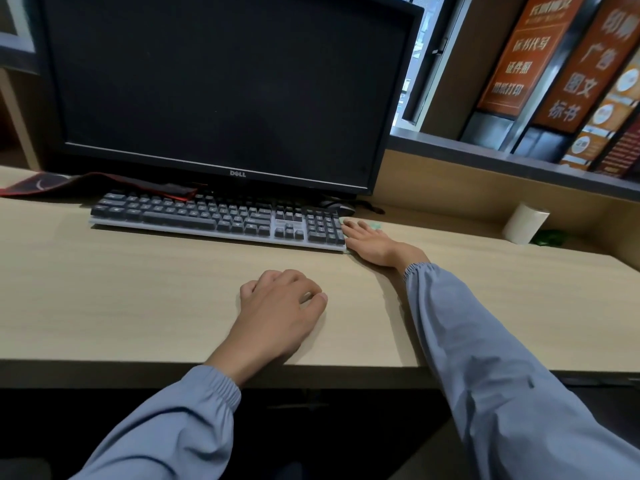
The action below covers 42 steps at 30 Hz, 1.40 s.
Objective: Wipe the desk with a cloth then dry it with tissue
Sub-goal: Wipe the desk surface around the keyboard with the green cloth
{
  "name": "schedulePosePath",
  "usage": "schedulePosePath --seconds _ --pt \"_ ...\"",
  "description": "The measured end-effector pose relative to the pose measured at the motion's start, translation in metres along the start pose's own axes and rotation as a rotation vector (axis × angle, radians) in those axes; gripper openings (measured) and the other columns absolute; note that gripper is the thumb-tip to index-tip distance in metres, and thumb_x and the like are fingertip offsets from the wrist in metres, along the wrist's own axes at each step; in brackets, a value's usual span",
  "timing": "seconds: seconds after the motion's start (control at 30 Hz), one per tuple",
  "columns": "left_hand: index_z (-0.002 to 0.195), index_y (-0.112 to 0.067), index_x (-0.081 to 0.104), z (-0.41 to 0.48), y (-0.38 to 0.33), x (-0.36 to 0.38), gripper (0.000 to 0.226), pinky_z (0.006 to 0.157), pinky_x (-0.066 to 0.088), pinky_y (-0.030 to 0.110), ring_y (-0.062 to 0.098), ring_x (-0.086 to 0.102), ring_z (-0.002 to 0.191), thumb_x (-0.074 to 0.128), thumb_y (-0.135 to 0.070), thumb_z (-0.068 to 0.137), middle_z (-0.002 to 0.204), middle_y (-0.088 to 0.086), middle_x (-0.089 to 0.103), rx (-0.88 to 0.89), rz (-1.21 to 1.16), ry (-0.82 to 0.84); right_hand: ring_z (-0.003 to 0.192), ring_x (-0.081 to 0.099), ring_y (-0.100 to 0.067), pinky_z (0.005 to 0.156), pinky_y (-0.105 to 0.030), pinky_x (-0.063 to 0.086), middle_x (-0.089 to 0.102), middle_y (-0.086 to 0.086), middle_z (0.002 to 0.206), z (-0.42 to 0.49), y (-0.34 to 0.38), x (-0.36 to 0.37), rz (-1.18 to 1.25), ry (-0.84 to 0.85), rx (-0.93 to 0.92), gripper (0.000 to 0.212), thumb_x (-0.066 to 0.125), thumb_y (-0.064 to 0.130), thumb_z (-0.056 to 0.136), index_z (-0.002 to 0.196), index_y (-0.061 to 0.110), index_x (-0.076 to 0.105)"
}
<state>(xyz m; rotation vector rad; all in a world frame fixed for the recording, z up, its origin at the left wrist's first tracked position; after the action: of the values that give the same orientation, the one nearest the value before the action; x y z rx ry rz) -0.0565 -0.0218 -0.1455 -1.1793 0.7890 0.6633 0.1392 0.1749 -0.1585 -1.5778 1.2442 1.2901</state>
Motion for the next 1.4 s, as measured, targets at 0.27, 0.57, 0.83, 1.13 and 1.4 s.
schedulePosePath --seconds 0.27,0.57,0.83,1.13,1.4 --pt "0.121 -0.041 0.067 -0.001 0.003 0.001 0.039 0.103 0.018 0.035 0.009 0.037 0.134 0.034 -0.053 0.106 0.138 -0.026 0.056 0.01 -0.003 -0.004 0.158 -0.012 -0.016 0.127 -0.046 -0.003 -0.008 0.01 0.172 -0.042 0.005 0.01 0.014 0.019 -0.029 0.059 0.018 0.052 0.11 0.164 0.035 0.001" --pt "0.125 -0.041 0.066 -0.005 0.002 0.001 0.037 0.105 0.02 0.037 0.012 0.037 0.136 0.035 -0.05 0.107 0.142 -0.024 0.055 0.02 -0.001 -0.002 0.157 -0.016 -0.014 0.126 -0.045 -0.004 -0.011 0.014 0.171 -0.118 0.023 0.03 0.037 0.025 -0.072 0.058 0.017 0.055 0.109 0.163 0.044 -0.003" --pt "0.127 -0.04 0.066 -0.006 0.001 0.001 0.039 0.108 0.023 0.041 0.015 0.039 0.137 0.035 -0.05 0.106 0.144 -0.021 0.056 0.032 0.033 -0.004 0.156 -0.017 -0.011 0.125 -0.041 -0.008 -0.012 0.017 0.17 -0.187 0.045 0.049 0.046 -0.004 -0.078 0.057 0.017 0.056 0.109 0.162 0.046 -0.003" --pt "0.132 -0.038 0.062 -0.008 -0.003 0.003 0.039 0.11 0.029 0.048 0.021 0.044 0.137 0.037 -0.049 0.105 0.147 -0.014 0.056 0.034 0.137 -0.028 0.155 -0.013 -0.002 0.124 -0.032 -0.007 -0.004 0.024 0.169 -0.242 0.036 0.056 0.122 -0.114 -0.067 0.054 0.018 0.06 0.108 0.161 0.051 0.006" --pt "0.133 -0.036 0.063 -0.008 -0.005 0.002 0.041 0.109 0.031 0.048 0.021 0.046 0.136 0.037 -0.05 0.105 0.146 -0.013 0.058 0.054 0.153 -0.025 0.156 -0.009 -0.005 0.127 -0.036 -0.004 -0.001 0.022 0.17 -0.27 -0.034 0.057 0.139 -0.098 0.083 0.053 0.023 0.053 0.11 0.16 0.049 0.009"
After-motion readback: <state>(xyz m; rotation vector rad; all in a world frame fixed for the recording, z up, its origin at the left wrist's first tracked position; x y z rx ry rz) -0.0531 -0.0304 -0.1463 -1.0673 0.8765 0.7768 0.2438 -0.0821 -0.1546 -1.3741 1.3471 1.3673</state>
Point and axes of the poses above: each hand's wrist, its own z-axis towards the middle knuckle, its own x-axis out of the palm, y = z × x, the point moved 9 cm from there along z, towards the middle knuckle
